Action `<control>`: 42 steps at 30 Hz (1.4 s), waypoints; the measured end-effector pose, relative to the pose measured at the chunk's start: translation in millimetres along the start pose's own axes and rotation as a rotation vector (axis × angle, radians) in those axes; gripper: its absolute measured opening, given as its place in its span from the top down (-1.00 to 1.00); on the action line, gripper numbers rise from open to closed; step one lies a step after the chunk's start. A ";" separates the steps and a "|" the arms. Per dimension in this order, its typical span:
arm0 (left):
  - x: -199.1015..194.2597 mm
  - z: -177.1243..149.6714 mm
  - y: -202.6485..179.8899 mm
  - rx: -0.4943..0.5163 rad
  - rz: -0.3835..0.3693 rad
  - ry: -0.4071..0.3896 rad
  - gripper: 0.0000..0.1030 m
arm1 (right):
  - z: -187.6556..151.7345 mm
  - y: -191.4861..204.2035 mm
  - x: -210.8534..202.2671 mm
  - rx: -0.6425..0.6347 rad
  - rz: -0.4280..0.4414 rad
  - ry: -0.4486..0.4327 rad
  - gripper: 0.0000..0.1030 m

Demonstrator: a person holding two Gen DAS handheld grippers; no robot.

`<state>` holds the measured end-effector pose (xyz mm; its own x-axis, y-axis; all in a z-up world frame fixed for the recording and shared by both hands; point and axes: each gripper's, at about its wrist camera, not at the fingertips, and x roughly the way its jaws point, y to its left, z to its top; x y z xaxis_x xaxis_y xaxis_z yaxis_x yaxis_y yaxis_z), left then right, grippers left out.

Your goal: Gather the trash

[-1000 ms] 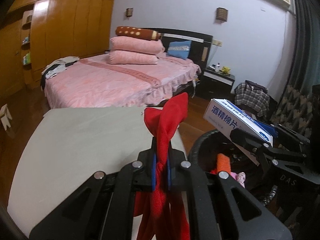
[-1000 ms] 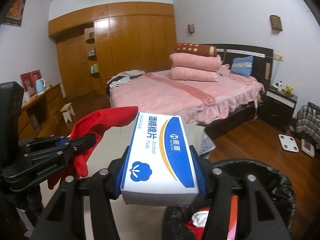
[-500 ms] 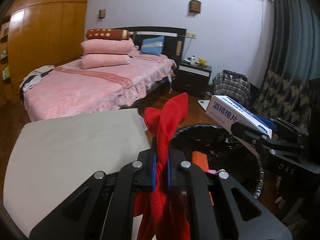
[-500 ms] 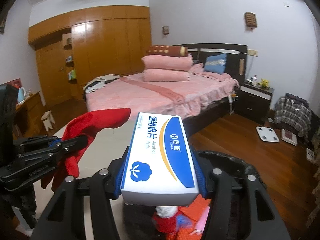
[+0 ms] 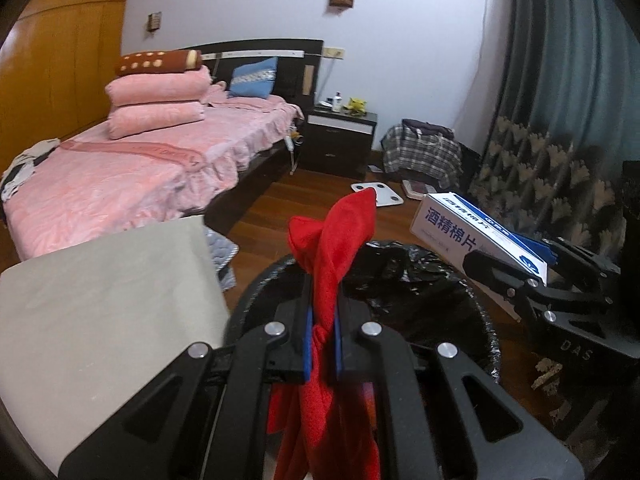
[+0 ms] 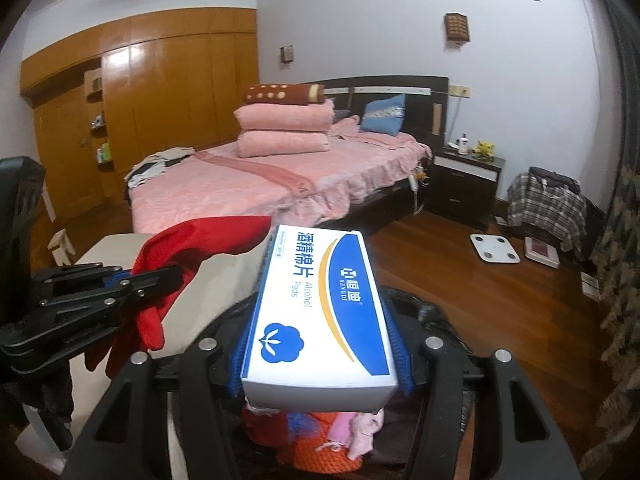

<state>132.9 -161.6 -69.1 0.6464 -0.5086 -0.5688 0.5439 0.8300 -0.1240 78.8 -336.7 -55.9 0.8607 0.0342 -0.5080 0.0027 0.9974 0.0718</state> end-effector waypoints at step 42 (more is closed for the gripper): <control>9.4 5.6 12.0 -0.017 0.045 0.035 -0.77 | -12.9 -28.2 13.9 0.090 -0.019 0.088 -0.88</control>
<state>148.4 -157.7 -71.3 0.6508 -0.4625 -0.6021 0.5053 0.8558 -0.1112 84.1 -363.6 -76.1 0.8121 0.0248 -0.5830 0.0675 0.9884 0.1361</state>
